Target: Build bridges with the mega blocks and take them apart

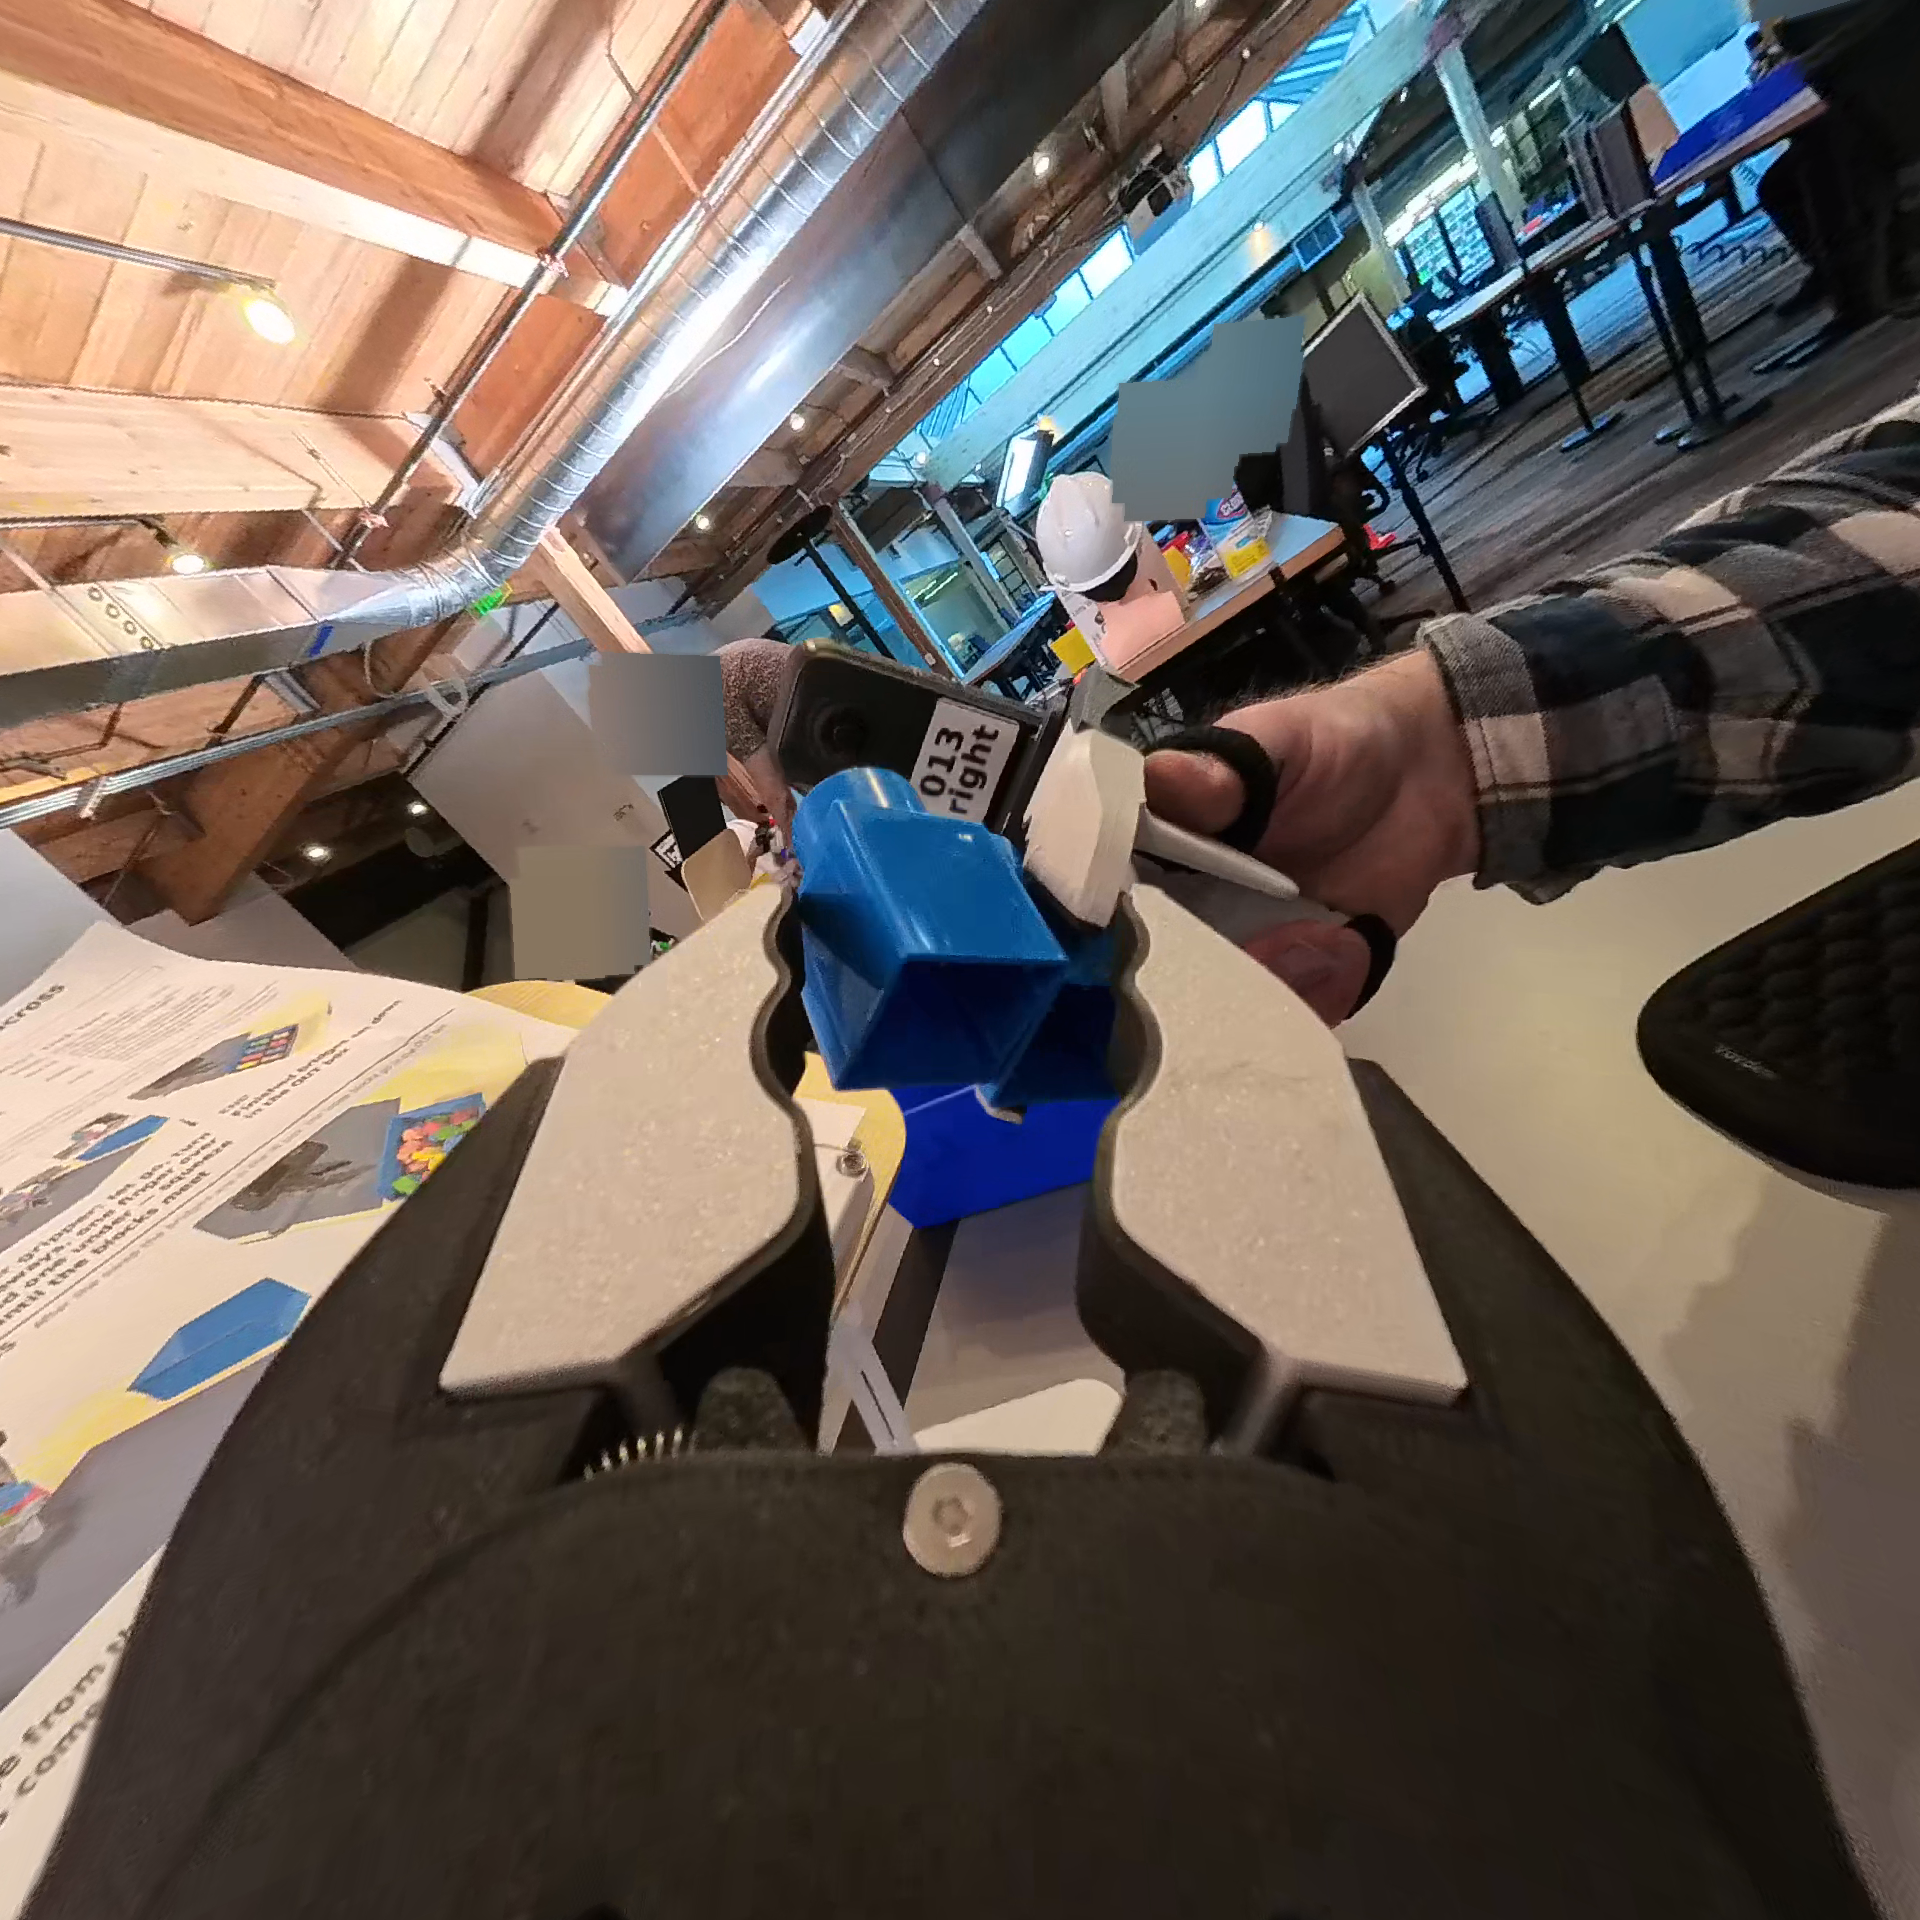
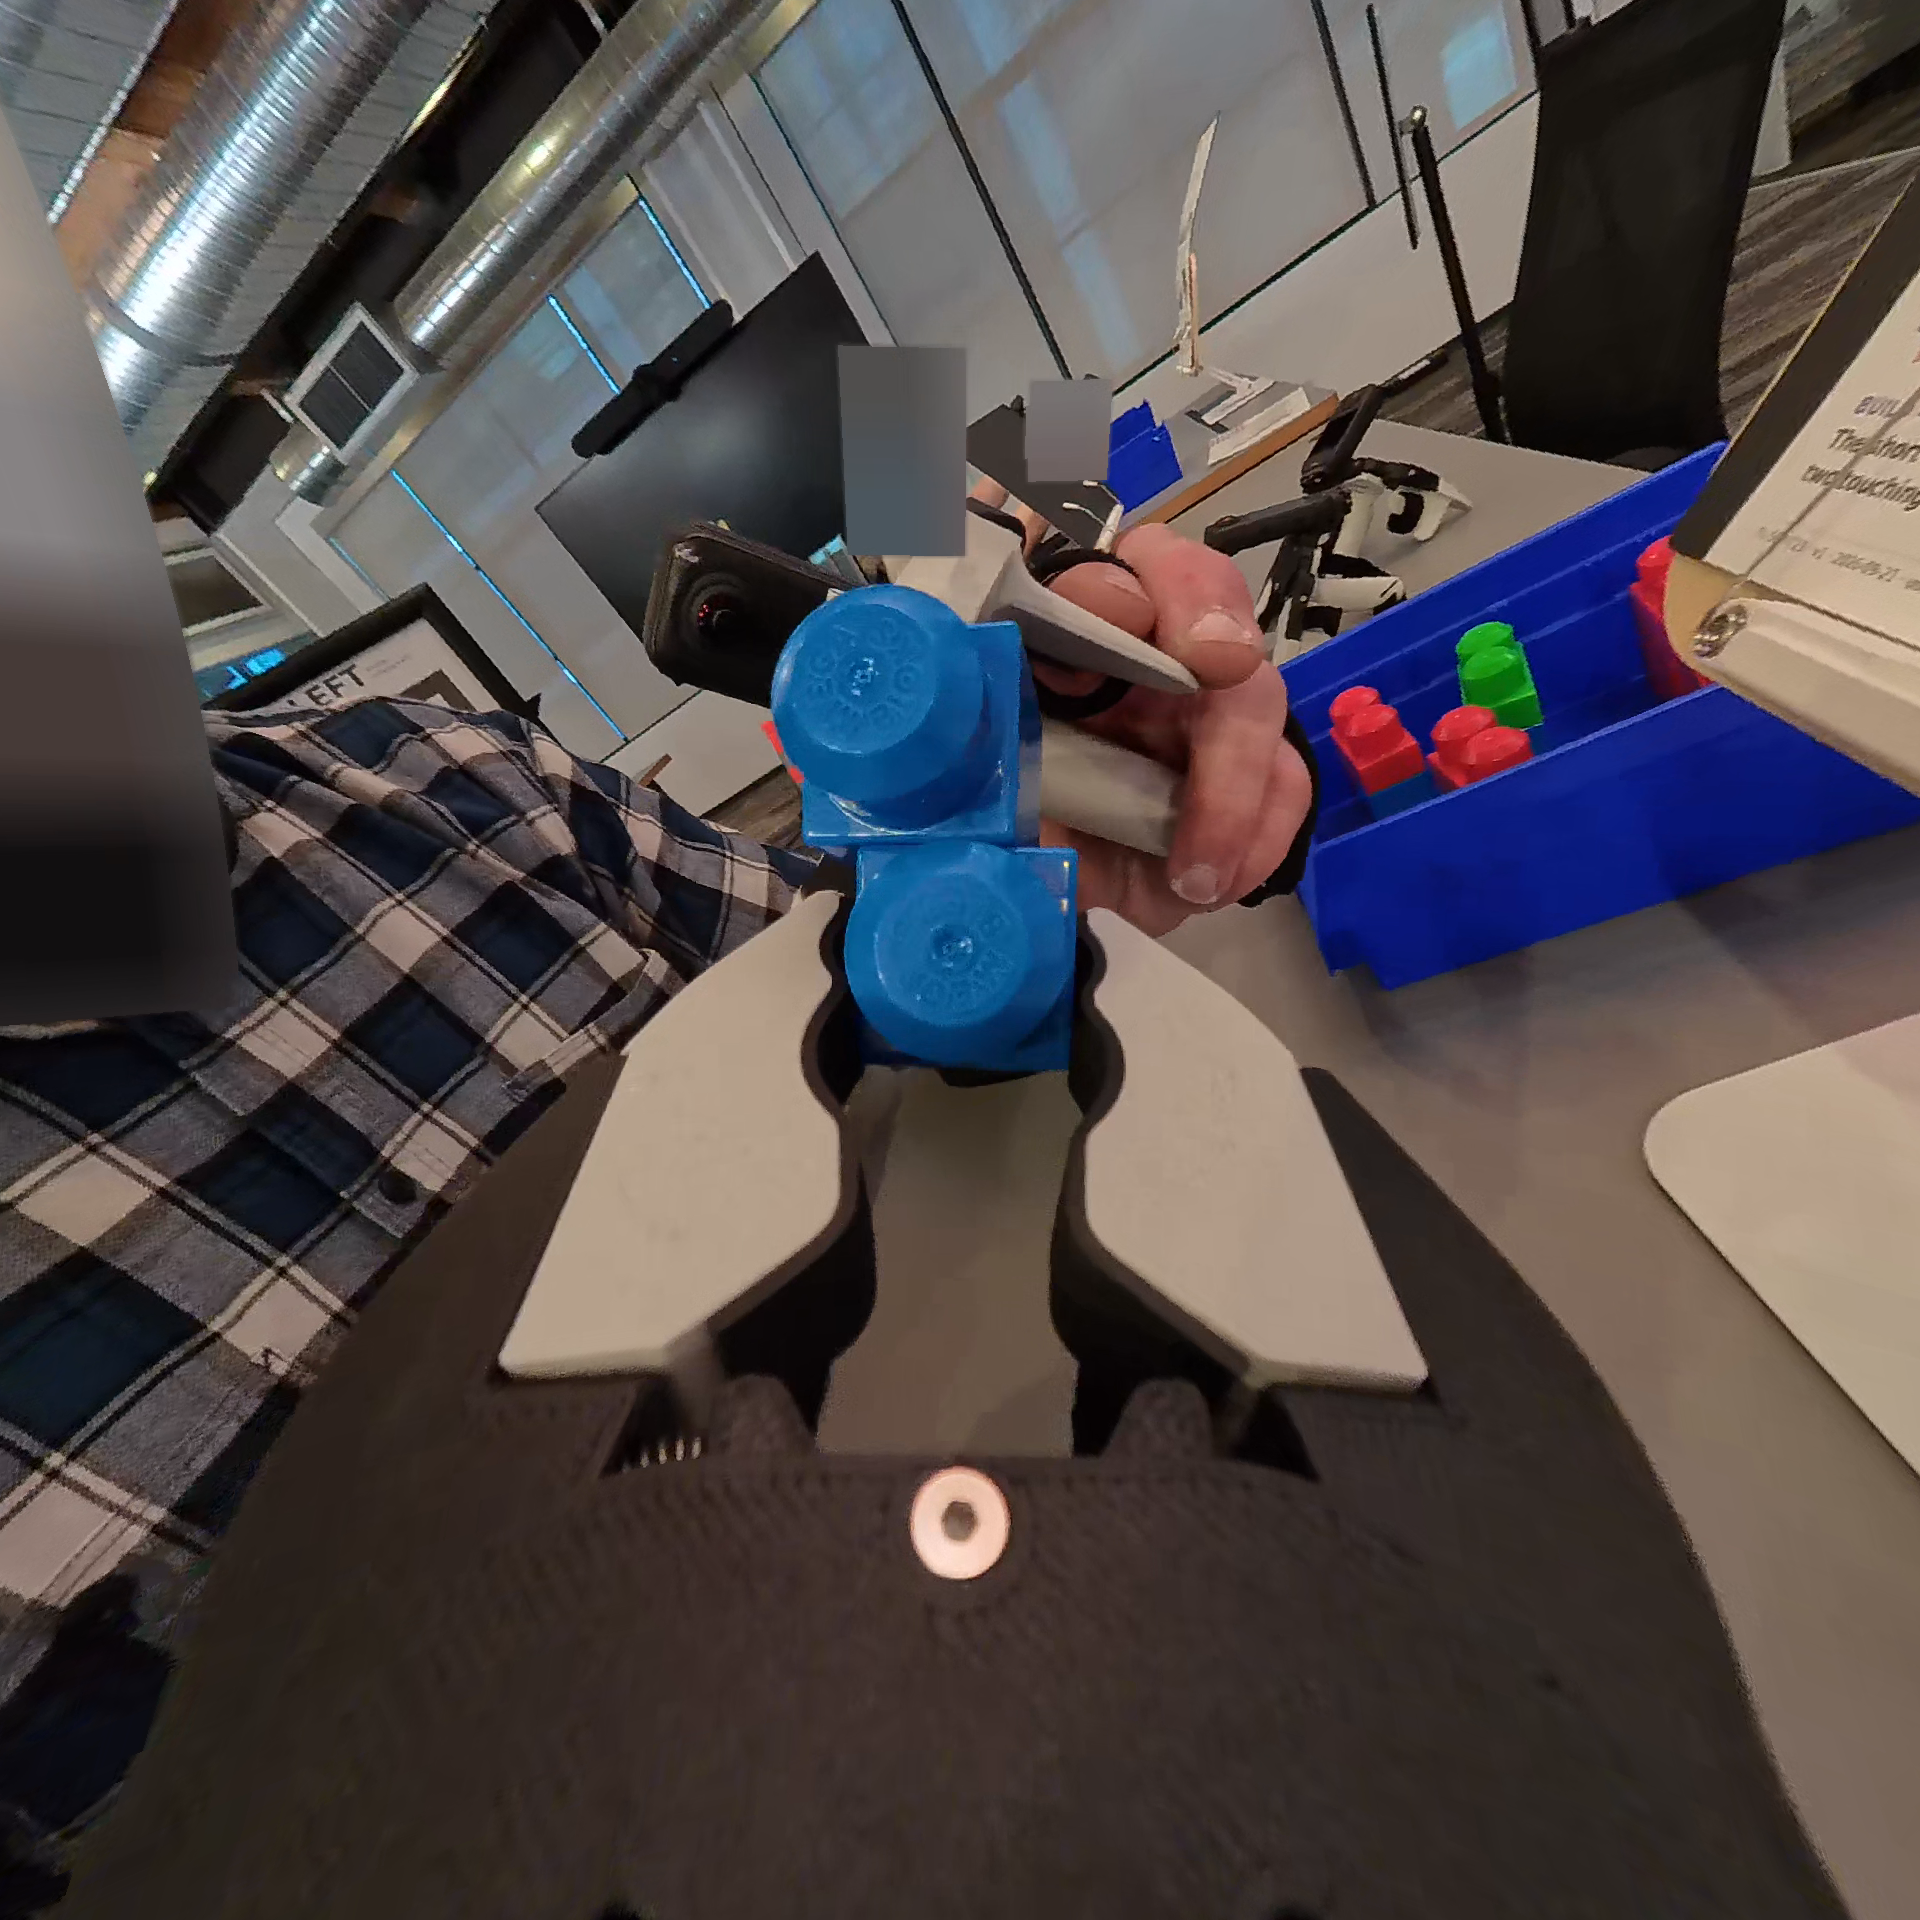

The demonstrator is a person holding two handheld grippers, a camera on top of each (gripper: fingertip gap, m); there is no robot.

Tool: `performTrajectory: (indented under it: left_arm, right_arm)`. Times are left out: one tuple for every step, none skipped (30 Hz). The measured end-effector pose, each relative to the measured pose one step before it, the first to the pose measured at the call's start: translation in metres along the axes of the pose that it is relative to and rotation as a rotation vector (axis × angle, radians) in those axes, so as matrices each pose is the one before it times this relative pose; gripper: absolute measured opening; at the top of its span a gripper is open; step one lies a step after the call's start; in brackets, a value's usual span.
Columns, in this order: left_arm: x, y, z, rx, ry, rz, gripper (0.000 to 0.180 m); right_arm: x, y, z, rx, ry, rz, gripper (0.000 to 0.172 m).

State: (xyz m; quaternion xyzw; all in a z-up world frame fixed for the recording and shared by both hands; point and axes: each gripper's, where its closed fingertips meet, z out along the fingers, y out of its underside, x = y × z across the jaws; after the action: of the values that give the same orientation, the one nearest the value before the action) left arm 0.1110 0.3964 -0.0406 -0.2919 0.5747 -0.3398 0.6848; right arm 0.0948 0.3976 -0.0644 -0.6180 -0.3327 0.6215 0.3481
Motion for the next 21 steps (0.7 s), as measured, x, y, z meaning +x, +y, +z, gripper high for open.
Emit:
performTrajectory:
  left_arm:
    - [0.00016,0.00094,0.00037,-0.004,0.0001,-0.0028,0.055]
    - [0.00013,0.00058,0.00033,-0.0005,0.0009,-0.0037,0.055]
    - [0.00005,0.00071,0.00007,-0.0023,-0.0001,0.0017,0.055]
    - [0.00027,0.0005,0.00012,-0.0029,-0.0002,0.0044,0.055]
    - [0.00041,0.00045,0.00028,-0.0031,-0.0011,0.0051,0.055]
    - [0.00058,0.00087,0.00048,-0.004,-0.0001,0.0045,0.054]
    - [0.00078,0.00097,0.00071,-0.005,0.001,0.0053,0.054]
    - [0.0006,0.00139,0.00057,-0.0067,0.0007,0.0058,0.054]
    - [0.00076,0.00089,0.00036,-0.0016,0.0031,0.0028,0.054]
    - [0.00092,0.00016,0.00016,0.0032,0.0047,-0.0034,0.054]
    - [0.00063,0.00029,0.00013,0.001,0.0042,-0.0018,0.054]
    - [0.00074,0.00059,0.0001,-0.0018,0.0039,0.0025,0.054]
    - [0.00089,-0.00013,-0.00003,0.0021,0.0078,-0.0037,0.054]
    - [0.00056,-0.00045,-0.00007,0.0041,0.0054,-0.0078,0.053]
    - [0.00017,-0.00005,-0.00001,0.0022,0.0027,-0.0072,0.053]
    - [0.00064,0.00009,-0.00004,0.0022,0.0072,-0.0059,0.053]
    - [0.0007,-0.00043,-0.00005,0.0062,0.0075,-0.0095,0.053]
    - [0.00034,-0.00038,0.00016,0.0032,0.0035,-0.0065,0.053]
    - [0.00013,0.00033,0.00031,-0.0031,0.0017,-0.0031,0.053]
    - [0.00056,-0.00043,0.00022,0.0026,0.0049,-0.0066,0.053]
    - [0.00077,-0.00143,-0.0002,0.0106,0.0081,-0.0131,0.052]
  right_arm:
    - [0.00079,0.00017,-0.00065,-0.0006,0.0063,-0.0101,0.039]
    - [0.00067,0.00017,-0.00048,0.0005,0.0067,-0.0081,0.039]
    - [0.00061,0.00018,-0.00055,0.0013,0.0085,-0.0095,0.039]
    - [0.0005,0.00025,-0.0006,0.0007,0.0072,-0.0103,0.039]
    - [0.00055,0.00045,-0.00077,-0.0006,0.0048,-0.005,0.039]
    - [0.00056,0.00089,-0.00094,-0.0033,0.0019,-0.0018,0.039]
    - [0.001,0.00085,-0.00101,-0.0031,0.0032,-0.0022,0.039]
    - [0.00092,0.00099,-0.00097,-0.0036,0.0038,-0.0044,0.039]
    - [0.00012,0.001,-0.00051,-0.0043,-0.0008,-0.0026,0.039]
    - [-0.00008,0.00084,-0.00034,-0.0034,-0.0018,-0.0006,0.039]
    - [0.00022,0.00084,-0.00052,-0.0044,0.0014,-0.0014,0.039]
    - [0.00019,0.00084,-0.00069,-0.0053,0.0013,-0.0038,0.039]
    - [-0.00031,0.00064,-0.00062,-0.0034,-0.0041,0.0036,0.039]
    - [-0.00015,0.00007,-0.00048,0.0012,-0.004,0.0066,0.039]
    - [0.00014,0.00056,-0.00011,-0.0015,0.0017,-0.0023,0.039]
    - [-0.00025,0.00079,-0.00022,-0.004,0.0013,-0.0066,0.039]
    - [-0.00022,0.00016,-0.00049,-0.0019,0.002,-0.0081,0.039]
    - [0.00025,0.00011,-0.00072,-0.0008,0.0057,-0.0104,0.039]
    - [0.00004,0.00025,-0.00058,-0.0017,0.004,-0.0086,0.039]
    - [-0.00065,0.00029,-0.00054,-0.0028,-0.0029,-0.0059,0.039]
    - [-0.0003,0.00036,-0.00039,-0.002,0.0004,-0.01,0.038]
